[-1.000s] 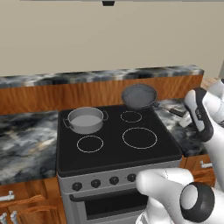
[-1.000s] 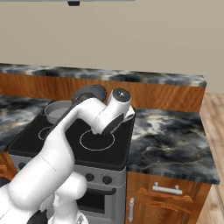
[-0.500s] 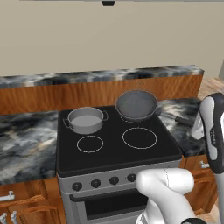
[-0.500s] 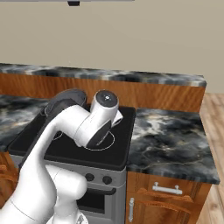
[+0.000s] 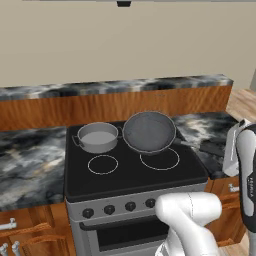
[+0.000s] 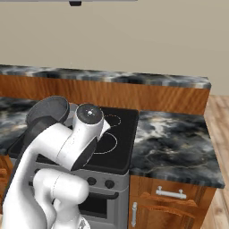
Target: Move the pot and pan from the stove into the sink.
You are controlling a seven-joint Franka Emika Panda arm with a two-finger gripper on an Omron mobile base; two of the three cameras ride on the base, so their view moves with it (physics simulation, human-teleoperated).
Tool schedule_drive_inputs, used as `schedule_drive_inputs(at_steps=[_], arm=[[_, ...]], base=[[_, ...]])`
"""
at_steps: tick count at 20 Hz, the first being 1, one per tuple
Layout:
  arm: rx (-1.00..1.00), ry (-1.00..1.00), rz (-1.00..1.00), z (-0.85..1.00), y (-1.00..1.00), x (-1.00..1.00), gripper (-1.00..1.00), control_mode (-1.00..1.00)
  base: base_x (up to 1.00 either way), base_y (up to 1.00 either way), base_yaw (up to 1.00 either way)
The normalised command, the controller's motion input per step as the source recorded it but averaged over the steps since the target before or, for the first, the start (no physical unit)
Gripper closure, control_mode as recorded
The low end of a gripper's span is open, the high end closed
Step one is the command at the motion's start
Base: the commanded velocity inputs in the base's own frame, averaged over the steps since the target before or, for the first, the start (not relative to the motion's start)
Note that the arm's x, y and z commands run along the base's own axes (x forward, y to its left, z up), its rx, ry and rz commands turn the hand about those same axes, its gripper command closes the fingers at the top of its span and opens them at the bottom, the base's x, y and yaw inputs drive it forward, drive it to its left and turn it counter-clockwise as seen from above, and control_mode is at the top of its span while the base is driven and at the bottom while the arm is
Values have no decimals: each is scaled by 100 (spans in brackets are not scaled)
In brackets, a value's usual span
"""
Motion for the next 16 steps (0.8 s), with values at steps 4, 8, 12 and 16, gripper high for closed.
schedule_drive_inputs(at_steps=[4, 8, 12, 16], arm=[[0, 0, 0, 0, 0, 0, 100, 100], [0, 0, 0, 0, 0, 0, 100, 100], [0, 0, 0, 0, 0, 0, 100, 100], [0, 0, 0, 0, 0, 0, 100, 100]], base=[[-25, -4, 2], [-89, -22, 5], [-98, -27, 6], [-85, -17, 10]])
